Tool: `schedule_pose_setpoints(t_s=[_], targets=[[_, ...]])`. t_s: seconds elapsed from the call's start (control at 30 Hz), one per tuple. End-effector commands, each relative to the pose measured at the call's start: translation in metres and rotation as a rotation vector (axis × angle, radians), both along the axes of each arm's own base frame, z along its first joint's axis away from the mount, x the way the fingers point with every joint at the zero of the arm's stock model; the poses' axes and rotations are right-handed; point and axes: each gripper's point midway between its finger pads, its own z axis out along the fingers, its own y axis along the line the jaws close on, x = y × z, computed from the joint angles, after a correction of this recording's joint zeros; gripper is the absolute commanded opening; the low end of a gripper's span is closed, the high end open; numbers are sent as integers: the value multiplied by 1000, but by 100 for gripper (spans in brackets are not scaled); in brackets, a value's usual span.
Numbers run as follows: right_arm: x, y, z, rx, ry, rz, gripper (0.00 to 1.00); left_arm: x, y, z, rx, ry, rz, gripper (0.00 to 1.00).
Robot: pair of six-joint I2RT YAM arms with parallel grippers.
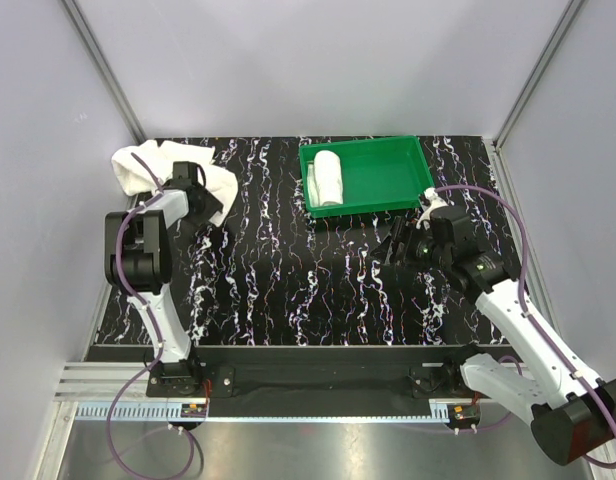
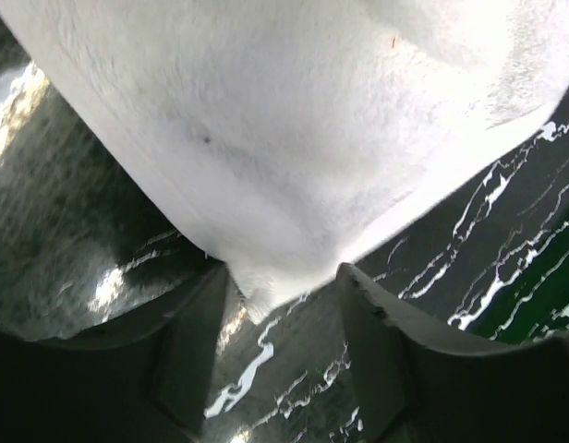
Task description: Roll the towels
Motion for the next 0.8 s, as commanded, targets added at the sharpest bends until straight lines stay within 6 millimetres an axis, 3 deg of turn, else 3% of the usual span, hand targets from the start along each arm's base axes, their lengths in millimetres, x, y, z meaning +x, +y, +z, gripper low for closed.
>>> schedule_pose_setpoints(t_s=[0.0, 0.1, 0.2, 0.27, 0.37, 0.43, 0.47, 0.5, 0.57, 0.6, 0.63, 0.67, 0.7, 0.73, 0.77], targets=[[1, 3, -3, -12, -9, 27, 77, -2, 4, -18, 14, 57, 3, 52], [3, 4, -3, -16, -8, 28, 77, 0, 5, -14, 22, 39, -5, 38], [3, 2, -2, -19, -7, 20, 77, 4, 0, -12, 0, 26, -28, 11], [1, 2, 1, -17, -13, 21, 77, 5, -2, -12, 0, 20, -40, 0], [-4, -2, 6, -14, -24, 12, 77, -5, -12, -8, -21, 14, -65, 0], [-8, -6, 7, -24, -20, 2, 77, -9, -17, 17, -7, -34, -71, 0], [-10, -8, 12, -23, -35, -5, 77, -16, -27, 25, 12, -41, -88, 0], [-13, -10, 15, -28, -34, -8, 77, -26, -37, 48, 23, -82, -106, 0], [-16, -18, 23, -36, -55, -35, 77, -52, -69, 67, 55, -80, -167, 0], [-17, -23, 27, -48, -57, -56, 77, -70, -100, 92, 61, -136, -223, 0], [-18, -25, 30, -53, -63, -66, 77, -78, -94, 101, 81, -147, -208, 0], [-19, -29, 40, -53, -84, -83, 77, -105, -130, 102, 67, -130, -278, 0], [-23, -35, 40, -68, -72, -99, 77, -120, -147, 122, 47, -182, -309, 0], [-23, -41, 42, -89, -79, -128, 77, -144, -182, 126, 19, -191, -368, 0], [-24, -46, 52, -89, -102, -147, 78, -161, -197, 129, 0, -200, -397, 0]])
